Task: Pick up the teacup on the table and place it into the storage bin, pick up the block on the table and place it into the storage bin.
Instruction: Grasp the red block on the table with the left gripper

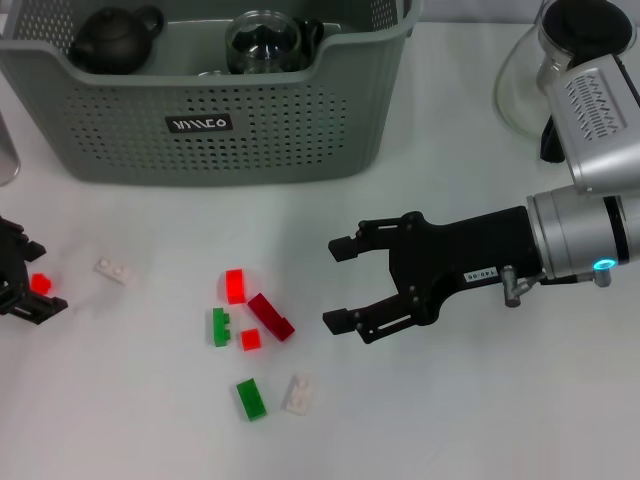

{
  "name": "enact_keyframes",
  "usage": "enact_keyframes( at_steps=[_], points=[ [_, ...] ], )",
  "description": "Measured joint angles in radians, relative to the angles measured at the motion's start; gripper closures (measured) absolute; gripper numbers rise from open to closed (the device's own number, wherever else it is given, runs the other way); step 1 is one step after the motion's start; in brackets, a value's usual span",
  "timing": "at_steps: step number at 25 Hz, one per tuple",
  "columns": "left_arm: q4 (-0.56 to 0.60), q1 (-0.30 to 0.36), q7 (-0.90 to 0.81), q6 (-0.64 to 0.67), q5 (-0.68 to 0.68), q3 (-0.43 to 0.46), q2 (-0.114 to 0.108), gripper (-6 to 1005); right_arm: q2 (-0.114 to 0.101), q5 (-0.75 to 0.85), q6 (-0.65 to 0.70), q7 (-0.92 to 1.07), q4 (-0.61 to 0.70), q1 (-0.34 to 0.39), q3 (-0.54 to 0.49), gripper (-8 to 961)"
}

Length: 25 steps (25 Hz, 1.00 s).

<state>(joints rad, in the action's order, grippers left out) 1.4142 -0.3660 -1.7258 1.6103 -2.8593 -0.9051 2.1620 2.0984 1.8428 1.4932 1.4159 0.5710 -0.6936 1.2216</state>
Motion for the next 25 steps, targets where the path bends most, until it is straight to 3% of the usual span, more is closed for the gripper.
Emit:
enact_keyframes(
  at_steps=[16, 18, 25],
  points=[
    [-0.050, 0.000, -0.017, -0.038, 0.000, -0.018, -0.013, 316, 0.002, -0.002, -0.005, 0.000, 0.000, 0.000, 0.001, 14],
    [-0.055, 0.000, -0.023, -0.043, 0.000, -0.027, -0.018, 408, 0.002, -0.002, -0.005, 0.000, -0.001, 0.001, 0.001, 14],
    [-0.065, 0.001, -0.033, -0.047, 0.000, -0.036, -0.023, 407, 0.002, -0.004, -0.005, 0.000, -0.002, 0.003, 0.000, 14]
  ],
)
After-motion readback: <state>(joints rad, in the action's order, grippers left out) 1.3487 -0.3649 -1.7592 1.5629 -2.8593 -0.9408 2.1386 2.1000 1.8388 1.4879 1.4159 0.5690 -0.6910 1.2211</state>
